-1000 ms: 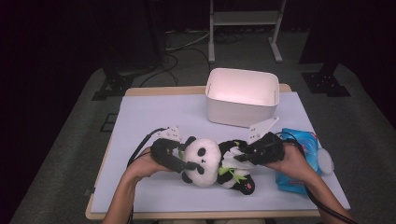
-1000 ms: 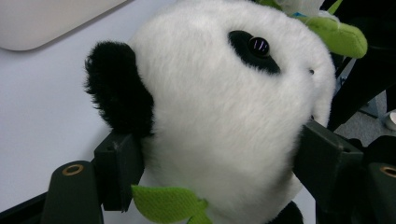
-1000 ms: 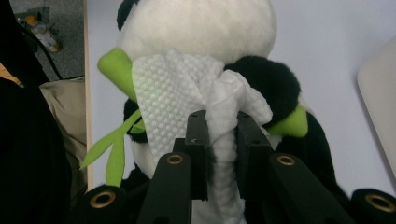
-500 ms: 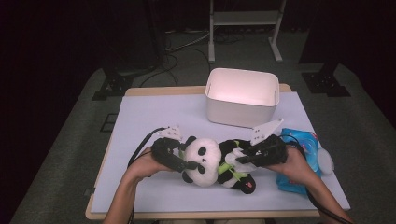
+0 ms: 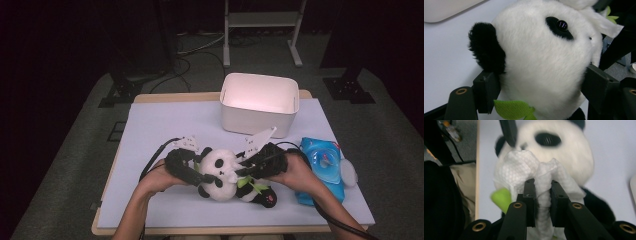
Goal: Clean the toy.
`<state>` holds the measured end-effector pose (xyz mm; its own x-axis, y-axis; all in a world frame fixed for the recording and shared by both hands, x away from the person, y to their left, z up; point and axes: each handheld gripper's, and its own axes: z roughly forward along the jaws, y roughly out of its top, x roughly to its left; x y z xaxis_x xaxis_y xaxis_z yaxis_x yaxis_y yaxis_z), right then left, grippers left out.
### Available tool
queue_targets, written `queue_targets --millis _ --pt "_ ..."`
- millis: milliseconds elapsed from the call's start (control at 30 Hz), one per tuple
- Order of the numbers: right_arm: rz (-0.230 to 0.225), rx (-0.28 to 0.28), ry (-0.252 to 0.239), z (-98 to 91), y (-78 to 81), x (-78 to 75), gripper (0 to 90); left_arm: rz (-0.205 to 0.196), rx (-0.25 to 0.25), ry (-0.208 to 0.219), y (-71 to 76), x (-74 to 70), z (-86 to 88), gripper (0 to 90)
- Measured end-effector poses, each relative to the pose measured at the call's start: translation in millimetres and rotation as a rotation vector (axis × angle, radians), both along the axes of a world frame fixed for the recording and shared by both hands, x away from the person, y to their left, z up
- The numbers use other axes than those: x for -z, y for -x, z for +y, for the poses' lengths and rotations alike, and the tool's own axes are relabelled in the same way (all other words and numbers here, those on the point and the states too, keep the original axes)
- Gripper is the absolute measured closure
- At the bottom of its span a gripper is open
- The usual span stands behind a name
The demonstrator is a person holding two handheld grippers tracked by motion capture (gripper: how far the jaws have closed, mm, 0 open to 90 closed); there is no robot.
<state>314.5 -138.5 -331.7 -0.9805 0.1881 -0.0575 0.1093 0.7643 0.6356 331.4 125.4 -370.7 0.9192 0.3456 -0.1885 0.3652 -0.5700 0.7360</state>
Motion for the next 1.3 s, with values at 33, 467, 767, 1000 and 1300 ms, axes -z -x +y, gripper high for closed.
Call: queue_targets --millis 33,467,767,1000,1300 --pt "0.015 0.015 0.011 -6.8 -2.8 5.5 77.0 -0.001 0.002 0.007 0.6 0.7 -0.9 22.1" --pt "0.037 0.03 0.141 -19.0 -6.2 4.8 77.3 0.018 0.028 -0.03 3.2 31.8 -28.8 22.6" --pt "0.075 0.038 0.064 -27.5 -11.3 8.1 77.4 -0.015 0.003 0.02 3.2 41.1 -45.5 22.1" --pt "0.069 -0.005 0.017 -8.2 -10.8 0.4 77.4 -0.023 -0.008 0.04 3.2 43.5 -47.6 20.8" --pt "0.074 0.01 0.046 -16.1 -10.3 6.5 77.6 0.018 0.017 0.034 -0.3 46.6 -33.5 14.9"
